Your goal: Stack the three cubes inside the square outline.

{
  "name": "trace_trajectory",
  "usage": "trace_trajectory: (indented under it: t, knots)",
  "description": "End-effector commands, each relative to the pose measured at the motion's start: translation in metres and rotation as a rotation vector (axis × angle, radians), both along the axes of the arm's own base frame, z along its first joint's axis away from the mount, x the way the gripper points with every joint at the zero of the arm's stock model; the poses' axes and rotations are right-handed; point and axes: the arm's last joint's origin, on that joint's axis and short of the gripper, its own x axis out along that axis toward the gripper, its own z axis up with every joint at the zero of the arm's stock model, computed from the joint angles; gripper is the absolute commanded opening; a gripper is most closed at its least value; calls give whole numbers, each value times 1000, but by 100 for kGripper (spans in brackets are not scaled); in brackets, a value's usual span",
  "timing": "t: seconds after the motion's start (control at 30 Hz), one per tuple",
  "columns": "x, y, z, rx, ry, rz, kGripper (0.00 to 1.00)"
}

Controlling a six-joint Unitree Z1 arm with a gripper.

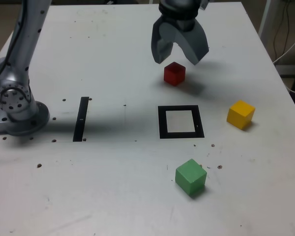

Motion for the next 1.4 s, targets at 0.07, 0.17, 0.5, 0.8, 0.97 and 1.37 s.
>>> trace_trajectory:
  t: [0.07, 0.17, 0.5, 0.8, 0.97, 1.37]
  knots:
    - [3, 6, -9, 7, 0, 16, 100]
    - [5, 11, -14, 14, 2, 29, 100]
    - [5, 19, -31, 23, 19, 46, 99]
    - [4, 19, -42, 32, 29, 59, 94]
    - [3, 17, -43, 46, 39, 66, 89]
    - [4, -5, -42, 77, 59, 72, 69]
